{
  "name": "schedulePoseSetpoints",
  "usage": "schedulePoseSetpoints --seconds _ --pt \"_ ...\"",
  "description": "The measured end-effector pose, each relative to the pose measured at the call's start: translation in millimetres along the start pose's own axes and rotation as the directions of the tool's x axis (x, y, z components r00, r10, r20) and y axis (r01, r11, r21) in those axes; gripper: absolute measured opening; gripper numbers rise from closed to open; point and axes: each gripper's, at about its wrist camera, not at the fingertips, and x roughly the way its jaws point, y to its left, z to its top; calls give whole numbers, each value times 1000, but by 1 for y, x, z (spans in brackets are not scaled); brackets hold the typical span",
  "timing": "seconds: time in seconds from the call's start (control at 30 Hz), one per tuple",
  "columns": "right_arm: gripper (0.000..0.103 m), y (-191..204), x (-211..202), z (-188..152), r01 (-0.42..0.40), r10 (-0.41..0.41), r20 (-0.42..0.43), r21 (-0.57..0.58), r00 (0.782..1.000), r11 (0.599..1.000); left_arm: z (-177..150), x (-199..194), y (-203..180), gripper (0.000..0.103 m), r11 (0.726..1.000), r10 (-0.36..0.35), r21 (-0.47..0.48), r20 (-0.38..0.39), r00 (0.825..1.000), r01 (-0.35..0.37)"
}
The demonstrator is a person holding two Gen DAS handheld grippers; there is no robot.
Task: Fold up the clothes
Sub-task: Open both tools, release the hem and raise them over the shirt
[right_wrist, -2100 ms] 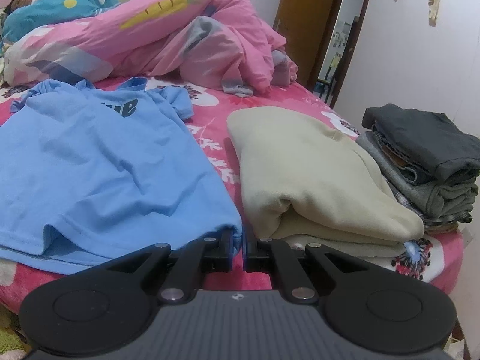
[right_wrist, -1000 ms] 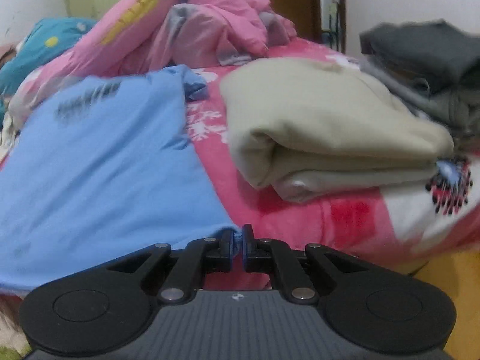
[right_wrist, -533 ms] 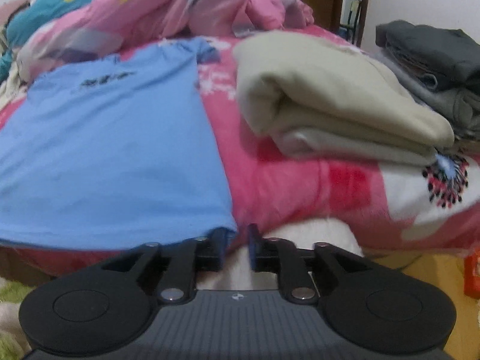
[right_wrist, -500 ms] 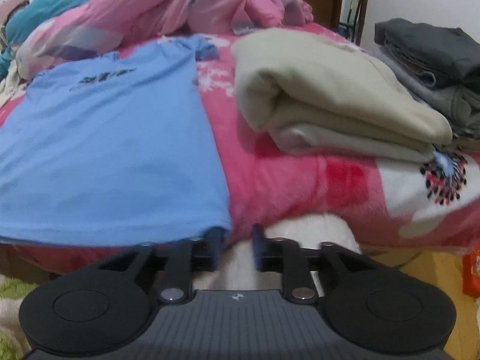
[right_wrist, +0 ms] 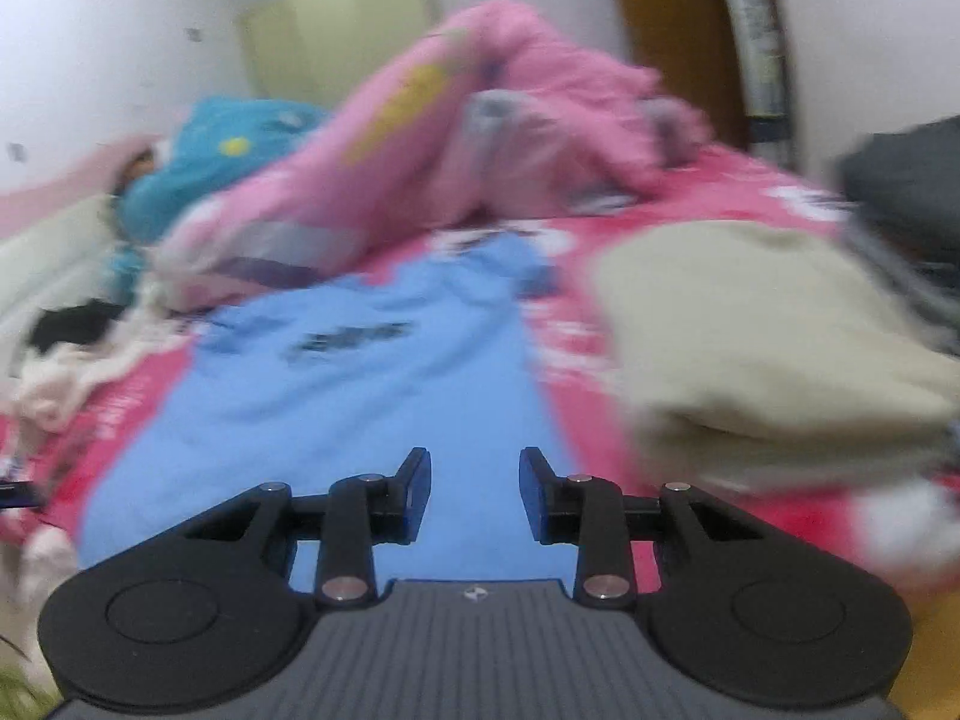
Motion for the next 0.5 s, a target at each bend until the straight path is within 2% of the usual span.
schedulePoseSetpoints --seconds 0.07,0.13,0.17,0.23,0.27,0.33,0.4,0.43,0.5 --pt "34 10 26 2 -44 44 -22 -20 999 999 0 23 -10 19 999 16 32 -18 1000 -15" --pt "33 16 50 -1 -59 57 -55 -42 997 997 -5 44 -10 19 996 87 31 -61 994 -85" --pt "32 14 61 -5 -38 34 -80 -49 996 998 -9 55 -6 18 988 149 42 -97 984 -146" --pt "30 0 82 -20 64 -73 -168 -56 983 996 -13 53 1 17 989 148 22 -107 983 -147" --pt "25 -7 83 -21 89 -95 -185 -39 978 995 -15 50 5 17 990 138 8 -107 985 -138" --pt "25 -17 71 -16 93 -89 -182 15 979 996 -9 37 6 19 982 187 39 -90 978 -184" --pt "27 -13 61 -6 135 -137 -148 -24 979 991 0 23 4 20 966 245 96 -68 967 -238" --pt "28 -9 57 0 149 -154 -124 -51 980 988 8 16 2 20 960 261 122 -60 963 -253" --pt "28 -1 54 15 132 -137 -86 -61 987 989 30 7 -1 20 957 259 147 -51 965 -249"
